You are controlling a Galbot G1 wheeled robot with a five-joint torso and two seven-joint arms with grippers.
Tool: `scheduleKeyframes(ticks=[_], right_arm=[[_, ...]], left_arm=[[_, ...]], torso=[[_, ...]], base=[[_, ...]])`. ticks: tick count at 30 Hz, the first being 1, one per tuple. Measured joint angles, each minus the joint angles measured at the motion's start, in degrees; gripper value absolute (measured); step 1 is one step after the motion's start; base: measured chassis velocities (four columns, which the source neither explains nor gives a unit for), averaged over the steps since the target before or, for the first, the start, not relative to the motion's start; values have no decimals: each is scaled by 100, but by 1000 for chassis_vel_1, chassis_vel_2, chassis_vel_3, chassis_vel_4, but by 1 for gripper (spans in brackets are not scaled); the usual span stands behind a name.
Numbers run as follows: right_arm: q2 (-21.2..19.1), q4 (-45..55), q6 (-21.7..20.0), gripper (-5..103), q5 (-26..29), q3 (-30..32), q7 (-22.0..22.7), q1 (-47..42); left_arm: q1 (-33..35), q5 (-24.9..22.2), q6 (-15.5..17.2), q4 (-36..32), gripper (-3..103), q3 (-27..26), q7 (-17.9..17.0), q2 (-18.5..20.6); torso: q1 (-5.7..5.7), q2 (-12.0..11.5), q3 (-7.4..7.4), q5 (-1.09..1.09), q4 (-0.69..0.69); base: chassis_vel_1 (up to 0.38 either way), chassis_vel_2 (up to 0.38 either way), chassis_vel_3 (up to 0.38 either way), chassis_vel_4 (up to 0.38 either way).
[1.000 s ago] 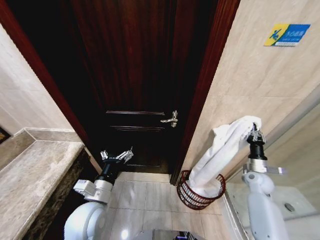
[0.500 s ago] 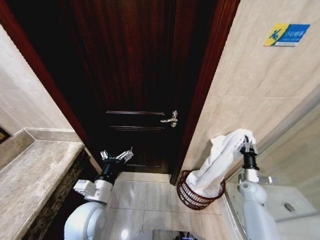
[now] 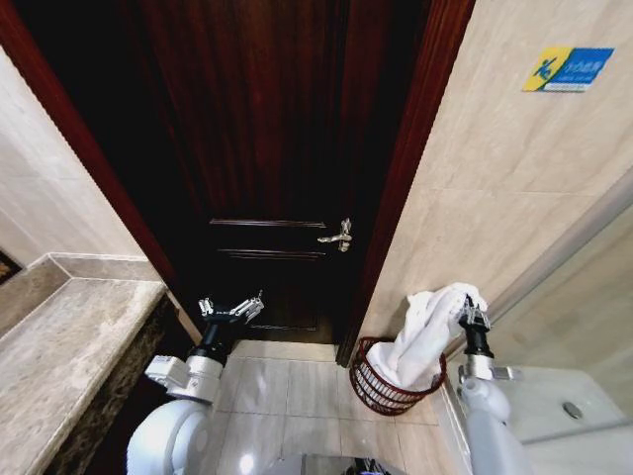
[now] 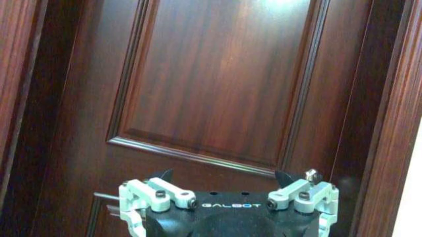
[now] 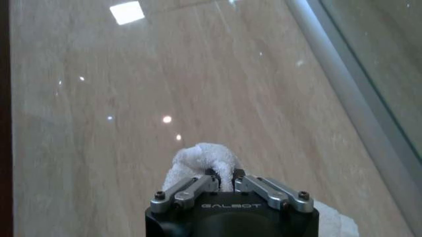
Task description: Discard the used towel into the hamper.
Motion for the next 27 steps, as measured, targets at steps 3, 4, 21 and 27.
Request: scheduleKeyframes(ticks=[3, 4, 21, 27], right_arm=[[44, -126, 35, 7, -59, -38, -52, 8], [73, -188, 46, 7, -72, -54, -68, 20], [-17, -1681, 85, 7, 45, -313, -280, 329], [-22, -1893, 41, 7, -62, -359, -296, 435]], left_arm=[[0, 0, 0, 0, 100, 0, 0, 0], [0, 0, 0, 0, 100, 0, 0, 0], [0, 0, 0, 0, 100, 0, 0, 0], [0, 0, 0, 0, 100, 0, 0, 0]], torso=[[0, 0, 0, 1, 0], [0, 0, 0, 1, 0], [0, 0, 0, 1, 0], [0, 0, 0, 1, 0]], base=[[0, 0, 0, 0], [0, 0, 0, 0], [0, 0, 0, 0], [0, 0, 0, 0]])
